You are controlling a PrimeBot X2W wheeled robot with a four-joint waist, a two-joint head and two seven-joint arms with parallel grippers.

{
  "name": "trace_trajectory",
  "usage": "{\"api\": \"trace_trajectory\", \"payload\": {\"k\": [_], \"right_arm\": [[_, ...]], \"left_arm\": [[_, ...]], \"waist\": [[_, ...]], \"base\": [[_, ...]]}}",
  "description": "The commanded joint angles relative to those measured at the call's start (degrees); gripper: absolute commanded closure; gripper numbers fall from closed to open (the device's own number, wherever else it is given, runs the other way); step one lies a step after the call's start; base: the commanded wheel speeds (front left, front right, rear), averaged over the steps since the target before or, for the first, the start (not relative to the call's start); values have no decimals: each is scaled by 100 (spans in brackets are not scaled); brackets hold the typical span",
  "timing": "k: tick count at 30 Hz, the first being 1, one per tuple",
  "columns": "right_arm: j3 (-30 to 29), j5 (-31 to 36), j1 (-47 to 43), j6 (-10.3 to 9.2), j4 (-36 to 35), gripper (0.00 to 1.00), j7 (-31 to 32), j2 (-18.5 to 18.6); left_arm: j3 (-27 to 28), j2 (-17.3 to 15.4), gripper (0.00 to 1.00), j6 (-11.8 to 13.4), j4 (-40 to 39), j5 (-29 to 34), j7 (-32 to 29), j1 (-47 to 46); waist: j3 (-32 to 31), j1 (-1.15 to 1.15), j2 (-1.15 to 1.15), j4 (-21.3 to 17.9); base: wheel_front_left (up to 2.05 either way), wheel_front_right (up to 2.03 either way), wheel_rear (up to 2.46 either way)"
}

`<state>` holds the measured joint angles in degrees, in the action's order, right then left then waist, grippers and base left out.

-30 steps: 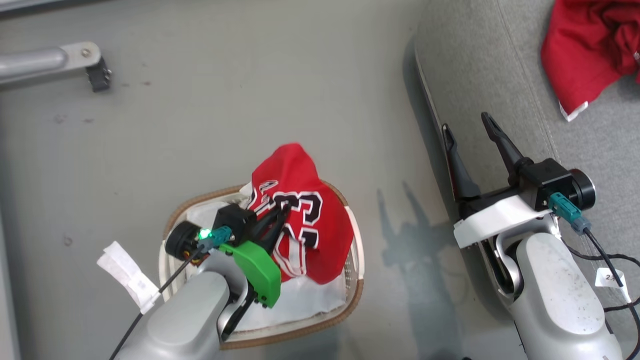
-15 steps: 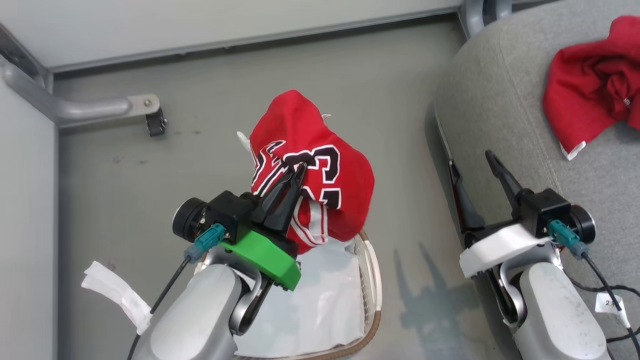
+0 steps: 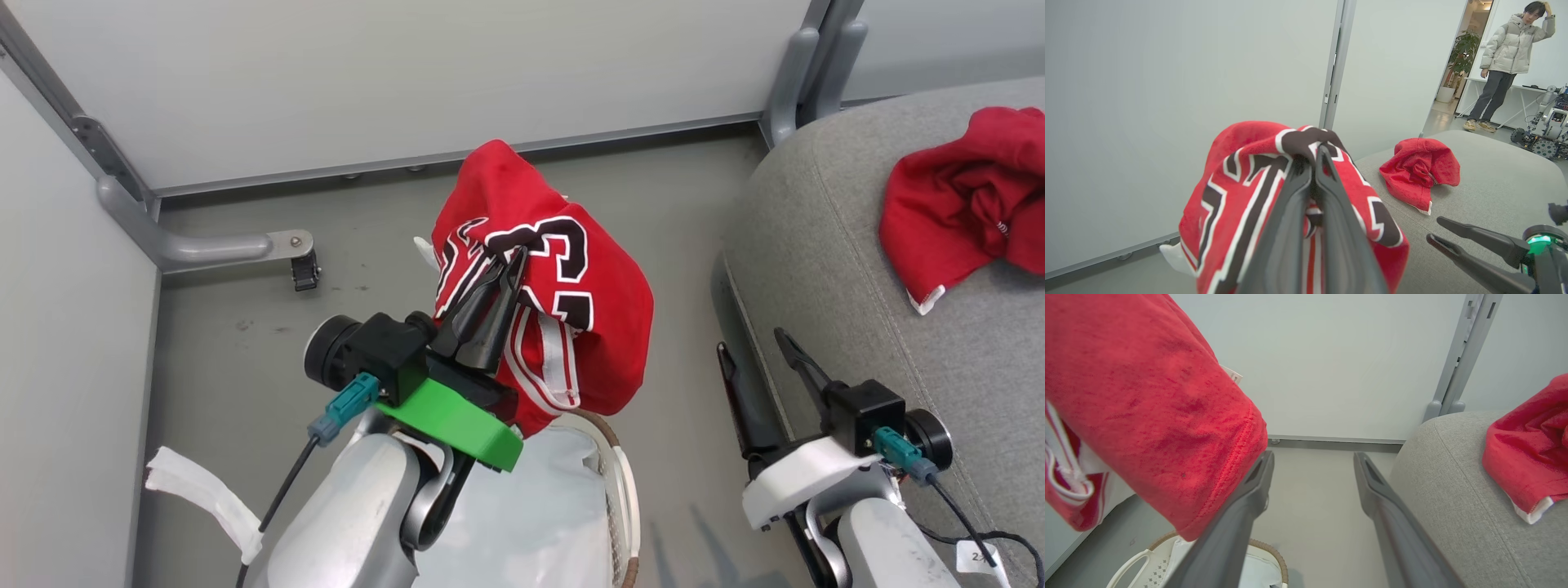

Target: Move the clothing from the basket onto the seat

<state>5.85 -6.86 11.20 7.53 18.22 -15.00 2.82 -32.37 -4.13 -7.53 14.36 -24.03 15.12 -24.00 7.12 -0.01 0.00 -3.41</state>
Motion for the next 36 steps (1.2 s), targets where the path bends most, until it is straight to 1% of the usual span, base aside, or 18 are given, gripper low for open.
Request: {"api": "trace_trajectory", "payload": {"k": [1, 4, 9, 13, 16, 20, 23, 24, 25, 26, 30, 31, 33, 36], "right_arm": [[125, 55, -67, -8, -102, 0, -27, 18], [532, 6, -117, -8, -318, 0, -27, 16], [1377, -49, 47, -8, -799, 0, -27, 85], [1834, -57, 208, -8, -965, 0, -27, 95], [1907, 39, 359, -8, -895, 0, -27, 71], [2001, 152, 578, -8, -558, 0, -27, 27], [2075, 50, 723, -8, -358, 0, -27, 18], [2083, -9, 748, -8, -318, 21, -27, 17], [2107, -66, 781, -8, -260, 65, -27, 26], [2142, -147, 798, -8, -208, 100, -26, 22], [2090, -376, 812, -8, -192, 100, -27, 20], [2059, -390, 783, -8, -213, 100, -27, 23], [1959, -429, 683, -8, -257, 100, -27, 23], [1794, -438, 552, -8, -382, 100, -27, 21]], "left_arm": [[48, 35, 100, 8, -59, 68, 3, 116], [88, 62, 100, 8, -95, 123, 3, 172], [105, 89, 100, 8, -96, 127, 3, 225], [54, 107, 100, 8, -94, 117, 3, 233], [5, 115, 100, 8, -89, 94, 3, 238], [-134, 116, 100, 8, -89, 41, 3, 246], [-277, 121, 100, 8, -109, -46, 3, 262], [-316, 119, 100, 8, -119, -81, 3, 268], [-356, 119, 100, 8, -128, -107, 3, 274], [-379, 120, 100, 8, -131, -129, 3, 280], [-331, 121, 100, 8, -77, -104, 3, 309], [-307, 121, 95, 8, -69, -83, 3, 329], [-234, 122, 0, 8, -75, -27, 3, 379], [-117, 119, 0, 8, -74, 84, 2, 451]], "waist": [[-139, 1, 0, 102], [-188, 1, 0, 122], [-229, 1, 0, 163], [-236, 1, 0, 221], [-231, 1, 0, 270], [-236, 1, 0, 376], [-253, 1, 0, 463], [-257, 1, 0, 485], [-267, 1, 0, 512], [-272, 1, 0, 528], [-294, 1, 0, 552], [-295, 1, 0, 535], [-294, 1, 0, 464], [-293, 1, 0, 269]], "base": [[0, 0, 0], [0, 0, 0], [0, 0, 0], [0, 0, 0], [0, 0, 0], [0, 0, 0], [0, 0, 0], [0, 0, 0], [0, 0, 0], [0, 0, 0], [0, 0, 0], [0, 0, 0], [0, 0, 0], [0, 0, 0]]}}
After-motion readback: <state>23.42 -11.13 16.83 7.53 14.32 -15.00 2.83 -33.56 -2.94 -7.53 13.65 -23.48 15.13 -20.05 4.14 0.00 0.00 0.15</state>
